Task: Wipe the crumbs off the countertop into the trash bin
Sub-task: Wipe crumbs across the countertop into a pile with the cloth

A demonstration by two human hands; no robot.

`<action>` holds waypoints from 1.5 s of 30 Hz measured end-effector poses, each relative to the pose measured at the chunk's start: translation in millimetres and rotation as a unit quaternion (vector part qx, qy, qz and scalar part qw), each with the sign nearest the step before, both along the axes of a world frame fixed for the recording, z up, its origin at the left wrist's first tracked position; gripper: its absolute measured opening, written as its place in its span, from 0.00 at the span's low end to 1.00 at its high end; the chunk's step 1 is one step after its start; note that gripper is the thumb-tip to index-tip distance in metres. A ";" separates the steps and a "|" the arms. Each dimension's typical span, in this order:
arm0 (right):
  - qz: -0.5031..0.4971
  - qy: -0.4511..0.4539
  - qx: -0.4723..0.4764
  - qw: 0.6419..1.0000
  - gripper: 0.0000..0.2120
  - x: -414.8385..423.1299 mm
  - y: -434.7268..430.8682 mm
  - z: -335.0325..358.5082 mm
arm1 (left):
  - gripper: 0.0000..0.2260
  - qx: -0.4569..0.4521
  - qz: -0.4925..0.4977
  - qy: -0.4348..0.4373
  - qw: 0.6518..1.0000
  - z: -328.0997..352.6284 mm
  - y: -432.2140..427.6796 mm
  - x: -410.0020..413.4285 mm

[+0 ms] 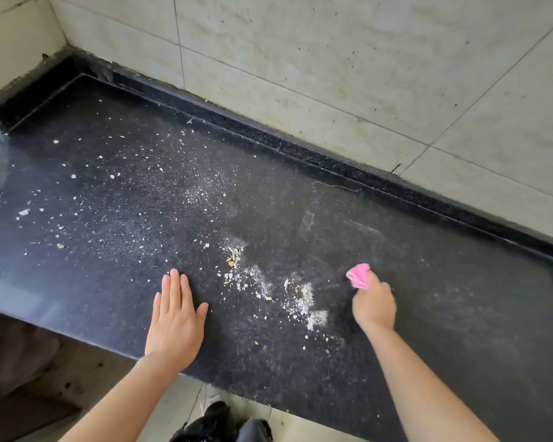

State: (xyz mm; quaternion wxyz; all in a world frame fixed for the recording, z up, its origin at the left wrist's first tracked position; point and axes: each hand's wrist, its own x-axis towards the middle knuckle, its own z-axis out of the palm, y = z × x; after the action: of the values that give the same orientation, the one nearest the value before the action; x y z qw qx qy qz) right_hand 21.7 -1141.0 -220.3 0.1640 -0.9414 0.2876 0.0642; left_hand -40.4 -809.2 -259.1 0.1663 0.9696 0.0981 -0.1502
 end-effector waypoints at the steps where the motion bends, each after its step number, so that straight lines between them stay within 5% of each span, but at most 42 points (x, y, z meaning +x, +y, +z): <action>1: 0.026 -0.015 0.008 1.000 0.27 -4.3 21.7 -1.7 | 0.30 0.004 -0.002 0.003 1.000 0.0 -0.8 1.0; 9: 0.255 -0.026 0.157 0.954 0.25 -19.4 119.4 3.8 | 0.30 0.027 -0.017 0.036 0.999 4.8 -2.7 4.9; 13: 0.148 -0.076 0.178 0.970 0.25 -31.6 66.0 19.5 | 0.30 0.035 -0.023 0.039 0.998 6.3 -3.9 6.5; 21: -0.122 0.032 0.036 0.991 0.19 -111.4 -59.3 7.5 | 0.30 0.045 -0.034 0.034 0.998 1.6 -2.6 8.2; 33: 0.009 -0.022 0.228 0.973 0.26 -65.1 169.1 4.0 | 0.33 0.066 -0.081 0.005 0.995 -2.0 6.7 9.1; 39: -0.160 -0.079 0.160 0.971 0.22 -105.4 81.9 17.6 | 0.33 0.054 -0.092 0.009 0.994 -5.5 7.1 10.0; 45: -0.305 0.040 0.020 0.951 0.18 -192.7 -16.5 11.4 | 0.32 0.040 -0.102 0.005 0.994 -7.8 9.4 8.7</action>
State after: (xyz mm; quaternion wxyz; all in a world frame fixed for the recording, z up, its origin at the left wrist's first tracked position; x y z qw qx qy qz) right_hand -171.0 -1157.5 -208.9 0.1832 -0.8018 0.5661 0.0549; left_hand -31.8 -799.8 -266.9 0.1110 0.9796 0.0053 -0.1675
